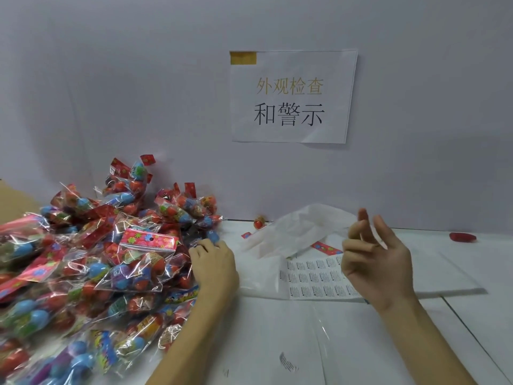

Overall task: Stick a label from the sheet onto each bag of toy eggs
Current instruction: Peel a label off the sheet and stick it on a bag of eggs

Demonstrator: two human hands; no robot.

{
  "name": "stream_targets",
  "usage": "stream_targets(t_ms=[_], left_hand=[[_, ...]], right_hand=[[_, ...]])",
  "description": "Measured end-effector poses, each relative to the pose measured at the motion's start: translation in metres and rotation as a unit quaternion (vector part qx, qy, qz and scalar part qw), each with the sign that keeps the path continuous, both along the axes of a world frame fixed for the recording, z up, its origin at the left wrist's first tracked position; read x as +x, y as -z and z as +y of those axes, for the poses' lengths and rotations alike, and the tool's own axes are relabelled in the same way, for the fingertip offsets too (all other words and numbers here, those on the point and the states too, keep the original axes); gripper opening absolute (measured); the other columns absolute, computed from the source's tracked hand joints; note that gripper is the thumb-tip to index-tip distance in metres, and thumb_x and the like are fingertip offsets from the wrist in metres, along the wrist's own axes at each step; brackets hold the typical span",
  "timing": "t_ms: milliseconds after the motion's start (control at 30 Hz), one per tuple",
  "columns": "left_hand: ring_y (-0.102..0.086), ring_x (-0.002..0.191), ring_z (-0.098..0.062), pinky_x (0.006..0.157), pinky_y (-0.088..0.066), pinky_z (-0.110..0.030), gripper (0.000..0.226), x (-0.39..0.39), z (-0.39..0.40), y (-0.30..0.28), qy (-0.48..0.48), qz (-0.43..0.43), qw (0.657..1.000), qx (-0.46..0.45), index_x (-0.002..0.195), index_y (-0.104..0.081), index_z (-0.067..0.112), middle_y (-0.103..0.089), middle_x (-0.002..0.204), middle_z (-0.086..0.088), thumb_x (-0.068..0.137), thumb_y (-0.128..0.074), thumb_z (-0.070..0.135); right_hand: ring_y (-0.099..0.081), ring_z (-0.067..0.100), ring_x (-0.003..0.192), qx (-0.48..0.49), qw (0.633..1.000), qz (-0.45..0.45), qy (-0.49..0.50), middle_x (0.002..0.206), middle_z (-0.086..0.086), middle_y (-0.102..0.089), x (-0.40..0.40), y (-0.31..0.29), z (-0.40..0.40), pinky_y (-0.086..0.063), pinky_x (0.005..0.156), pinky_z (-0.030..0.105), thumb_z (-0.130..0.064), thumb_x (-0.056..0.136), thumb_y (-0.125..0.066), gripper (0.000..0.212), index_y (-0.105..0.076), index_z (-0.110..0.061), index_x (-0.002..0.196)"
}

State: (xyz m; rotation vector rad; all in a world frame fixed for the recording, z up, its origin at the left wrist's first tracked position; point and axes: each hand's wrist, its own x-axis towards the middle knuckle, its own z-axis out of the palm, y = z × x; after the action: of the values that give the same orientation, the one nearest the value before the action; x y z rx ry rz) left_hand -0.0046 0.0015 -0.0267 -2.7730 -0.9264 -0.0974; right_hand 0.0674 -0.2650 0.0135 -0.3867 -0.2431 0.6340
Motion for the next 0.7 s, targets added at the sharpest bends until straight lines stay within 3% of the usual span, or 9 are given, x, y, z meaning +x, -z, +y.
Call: stream_targets(t_ms=[200,333,467,567,700], left_hand=[[-0.055,0.116,-0.022,0.100,-0.041,-0.032,0.031,0.003,0.009,-0.003,0.046,-0.087,0.995,-0.015,0.131,-0.061,0.019,-0.055,0.131,-0.004,0.102,-0.052,0.015],[-0.055,0.113,-0.023,0.098,-0.039,-0.034,0.032,0.006,0.007,-0.002,0.037,-0.148,0.988,-0.025,0.131,-0.060,0.022,-0.060,0.128,0.002,0.106,-0.051,0.042],[-0.055,0.119,-0.025,0.104,-0.041,-0.035,0.037,0.008,0.011,0.000,0.034,-0.199,0.977,-0.063,0.141,-0.050,0.017,-0.057,0.137,0.000,0.104,-0.054,0.018],[-0.056,0.111,-0.027,0.091,-0.052,-0.037,0.035,0.004,0.008,-0.007,0.065,-0.296,0.947,-0.104,0.136,-0.059,0.007,-0.063,0.129,-0.007,0.101,-0.059,0.007],[-0.059,0.090,-0.034,0.069,-0.061,-0.046,0.027,0.002,-0.006,-0.015,0.168,-0.455,0.870,-0.090,0.119,-0.071,-0.004,-0.070,0.108,-0.017,0.092,-0.070,-0.005]], right_hand=[[-0.046,0.008,0.048,-0.092,0.995,0.010,0.033,0.074,-0.001,-0.065,-0.006,0.001,0.018,-0.035,0.040,0.017,-0.035,0.095,-0.059,0.034,-0.082,-0.009,0.098],[-0.043,0.012,0.048,-0.132,0.991,0.004,0.029,0.072,0.002,-0.062,-0.008,0.004,0.027,-0.037,0.039,0.021,-0.034,0.093,-0.061,0.034,-0.081,-0.007,0.095],[-0.043,0.014,0.048,-0.171,0.985,-0.002,0.027,0.070,0.003,-0.057,-0.008,0.008,0.032,-0.039,0.040,0.023,-0.033,0.092,-0.062,0.034,-0.081,-0.006,0.093],[-0.045,0.015,0.050,-0.194,0.981,0.005,0.027,0.071,0.004,-0.056,-0.008,0.013,0.034,-0.040,0.040,0.023,-0.031,0.094,-0.061,0.033,-0.081,-0.005,0.093],[-0.059,0.016,0.058,-0.232,0.973,0.001,0.013,0.080,0.007,-0.066,-0.007,0.017,0.035,-0.047,0.044,0.021,-0.027,0.086,-0.068,0.033,-0.081,-0.003,0.105]])
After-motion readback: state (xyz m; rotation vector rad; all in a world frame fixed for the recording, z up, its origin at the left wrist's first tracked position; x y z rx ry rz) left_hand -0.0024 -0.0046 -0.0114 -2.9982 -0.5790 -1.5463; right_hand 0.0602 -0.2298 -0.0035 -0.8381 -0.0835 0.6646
